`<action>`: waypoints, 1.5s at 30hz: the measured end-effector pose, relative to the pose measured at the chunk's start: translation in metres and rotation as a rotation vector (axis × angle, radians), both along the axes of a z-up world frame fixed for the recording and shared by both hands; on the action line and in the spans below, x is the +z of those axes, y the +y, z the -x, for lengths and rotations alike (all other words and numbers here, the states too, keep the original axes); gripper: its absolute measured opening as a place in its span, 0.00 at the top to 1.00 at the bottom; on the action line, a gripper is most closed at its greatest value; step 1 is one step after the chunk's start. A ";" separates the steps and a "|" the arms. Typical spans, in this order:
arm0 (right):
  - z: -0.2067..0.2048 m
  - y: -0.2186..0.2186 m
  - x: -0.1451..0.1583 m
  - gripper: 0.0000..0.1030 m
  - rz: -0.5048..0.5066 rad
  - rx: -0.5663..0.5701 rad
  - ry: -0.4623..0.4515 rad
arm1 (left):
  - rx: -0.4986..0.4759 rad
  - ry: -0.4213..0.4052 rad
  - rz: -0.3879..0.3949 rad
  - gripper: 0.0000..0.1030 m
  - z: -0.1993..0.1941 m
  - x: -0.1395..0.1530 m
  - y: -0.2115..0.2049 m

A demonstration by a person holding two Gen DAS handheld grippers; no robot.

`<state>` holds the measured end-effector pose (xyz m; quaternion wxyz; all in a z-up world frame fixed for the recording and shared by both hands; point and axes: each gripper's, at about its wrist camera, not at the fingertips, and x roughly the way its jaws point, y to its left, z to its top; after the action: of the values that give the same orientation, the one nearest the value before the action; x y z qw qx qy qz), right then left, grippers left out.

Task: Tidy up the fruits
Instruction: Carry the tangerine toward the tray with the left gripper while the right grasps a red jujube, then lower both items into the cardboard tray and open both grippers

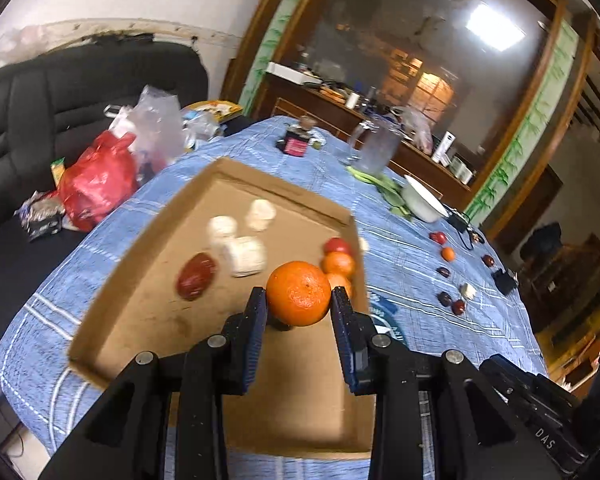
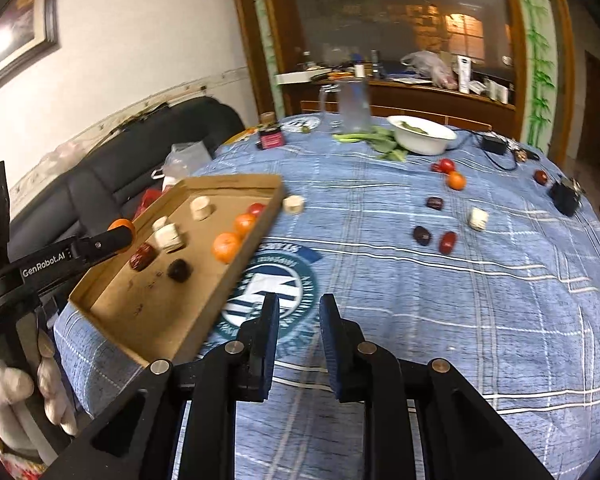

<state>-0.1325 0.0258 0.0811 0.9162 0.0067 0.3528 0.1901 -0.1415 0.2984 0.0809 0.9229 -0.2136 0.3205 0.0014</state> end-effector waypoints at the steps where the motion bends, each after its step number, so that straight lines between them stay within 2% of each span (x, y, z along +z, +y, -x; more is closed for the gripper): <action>1: -0.002 0.001 0.000 0.78 -0.002 -0.002 0.002 | 0.006 0.003 0.007 0.69 0.001 -0.002 0.005; 4: -0.014 -0.020 0.002 0.78 -0.034 -0.056 0.006 | 0.020 0.002 0.021 0.69 0.008 -0.007 0.016; 6: -0.029 -0.050 0.004 0.78 -0.064 -0.138 0.021 | 0.027 -0.002 0.023 0.69 0.011 -0.007 0.020; 8: -0.045 -0.075 0.002 0.73 -0.069 -0.201 0.045 | 0.022 -0.007 0.024 0.69 0.012 -0.007 0.020; 12: -0.087 -0.104 -0.017 0.71 0.026 -0.283 0.098 | -0.018 -0.010 0.010 0.69 0.008 -0.006 0.004; 15: -0.118 -0.120 -0.031 0.71 0.041 -0.331 0.123 | -0.055 -0.009 -0.007 0.69 0.004 -0.006 -0.010; 20: -0.160 -0.132 -0.044 0.71 -0.027 -0.333 0.189 | -0.101 -0.002 -0.016 0.69 -0.003 -0.008 -0.027; 25: -0.185 -0.113 -0.062 0.71 0.017 -0.315 0.243 | -0.133 0.022 -0.022 0.69 -0.013 -0.014 -0.039; 28: -0.187 -0.111 -0.072 0.72 0.022 -0.315 0.248 | -0.138 0.029 -0.024 0.69 -0.014 -0.016 -0.040; 29: -0.184 -0.111 -0.071 0.76 0.019 -0.313 0.247 | -0.136 0.030 -0.024 0.69 -0.014 -0.016 -0.040; 30: -0.182 -0.112 -0.071 0.76 0.010 -0.310 0.250 | -0.133 0.030 -0.022 0.69 -0.013 -0.016 -0.039; 35: -0.157 -0.107 -0.046 0.76 -0.034 -0.300 0.191 | -0.104 0.028 -0.019 0.69 -0.010 -0.015 -0.026; 40: -0.121 -0.058 -0.015 0.76 -0.080 -0.152 0.155 | -0.049 0.048 -0.022 0.69 -0.007 -0.017 -0.006; 45: -0.085 0.028 -0.006 0.75 -0.067 0.085 0.162 | 0.019 0.103 -0.033 0.69 -0.008 -0.025 0.024</action>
<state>-0.0478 0.0536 0.0750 0.8750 0.0375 0.4192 0.2392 -0.1331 0.3220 0.0556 0.9084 -0.2012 0.3656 0.0261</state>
